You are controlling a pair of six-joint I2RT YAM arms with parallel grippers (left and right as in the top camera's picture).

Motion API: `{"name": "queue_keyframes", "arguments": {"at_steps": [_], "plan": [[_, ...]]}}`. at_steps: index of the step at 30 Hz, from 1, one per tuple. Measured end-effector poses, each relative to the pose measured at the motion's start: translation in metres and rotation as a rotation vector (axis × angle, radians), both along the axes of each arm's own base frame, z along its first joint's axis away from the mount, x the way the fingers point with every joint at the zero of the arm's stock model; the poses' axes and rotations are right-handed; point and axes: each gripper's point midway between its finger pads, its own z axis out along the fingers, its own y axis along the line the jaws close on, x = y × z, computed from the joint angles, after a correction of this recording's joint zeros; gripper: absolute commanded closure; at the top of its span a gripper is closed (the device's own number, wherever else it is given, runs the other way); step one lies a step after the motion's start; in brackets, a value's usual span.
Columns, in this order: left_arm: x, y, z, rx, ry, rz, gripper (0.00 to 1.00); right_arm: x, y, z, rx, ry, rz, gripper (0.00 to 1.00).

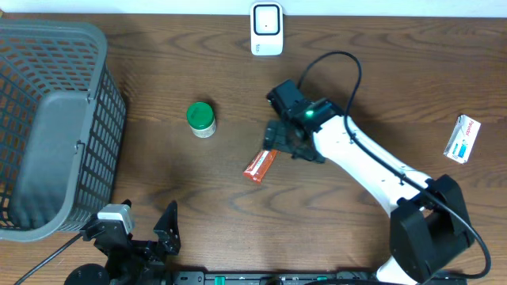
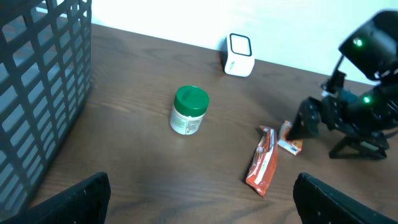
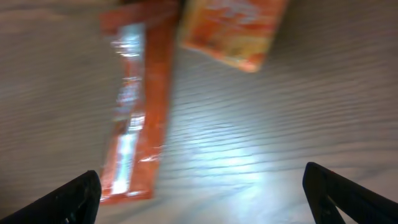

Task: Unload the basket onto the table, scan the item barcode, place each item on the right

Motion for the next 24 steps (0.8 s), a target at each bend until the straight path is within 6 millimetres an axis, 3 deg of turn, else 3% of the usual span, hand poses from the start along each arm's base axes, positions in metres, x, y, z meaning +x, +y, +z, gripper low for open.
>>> {"name": "queue_keyframes", "arguments": {"at_steps": [2, 4, 5, 8, 11, 14, 15, 17, 21, 24], "plan": [[0.0, 0.0, 0.0, 0.0, 0.0, 0.0, 0.06, -0.003, -0.017, 0.003, -0.011, 0.0, 0.0, 0.05], [0.0, 0.0, 0.0, 0.0, 0.001, 0.0, 0.06, -0.012, -0.033, 0.035, -0.01, -0.062, 0.027, 0.03], [0.0, 0.0, 0.0, 0.0, 0.001, 0.0, 0.06, -0.022, -0.043, 0.073, 0.001, -0.162, 0.057, 0.02], [0.0, 0.0, 0.0, 0.0, 0.0, 0.0, 0.06, -0.046, -0.065, 0.138, 0.046, -0.375, 0.096, 0.01], [0.0, 0.0, 0.0, 0.0, 0.0, 0.0, 0.06, -0.067, -0.078, 0.165, 0.128, -0.565, 0.108, 0.01], [0.0, 0.0, 0.0, 0.0, 0.0, 0.0, 0.06, -0.078, -0.079, 0.173, 0.237, -0.741, 0.118, 0.01], [0.0, 0.0, 0.0, 0.0, 0.0, 0.0, 0.06, -0.078, -0.074, 0.17, 0.295, -0.803, 0.129, 0.01], [0.0, 0.0, -0.001, 0.0, 0.003, -0.001, 0.06, -0.076, -0.064, 0.143, 0.355, -0.816, 0.142, 0.01], [0.0, 0.0, -0.001, 0.0, 0.002, 0.0, 0.06, -0.063, -0.044, 0.066, 0.441, -0.695, 0.12, 0.01], [0.0, 0.0, -0.001, 0.0, 0.002, 0.0, 0.06, -0.05, -0.029, 0.043, 0.498, -0.622, 0.102, 0.04]]}}
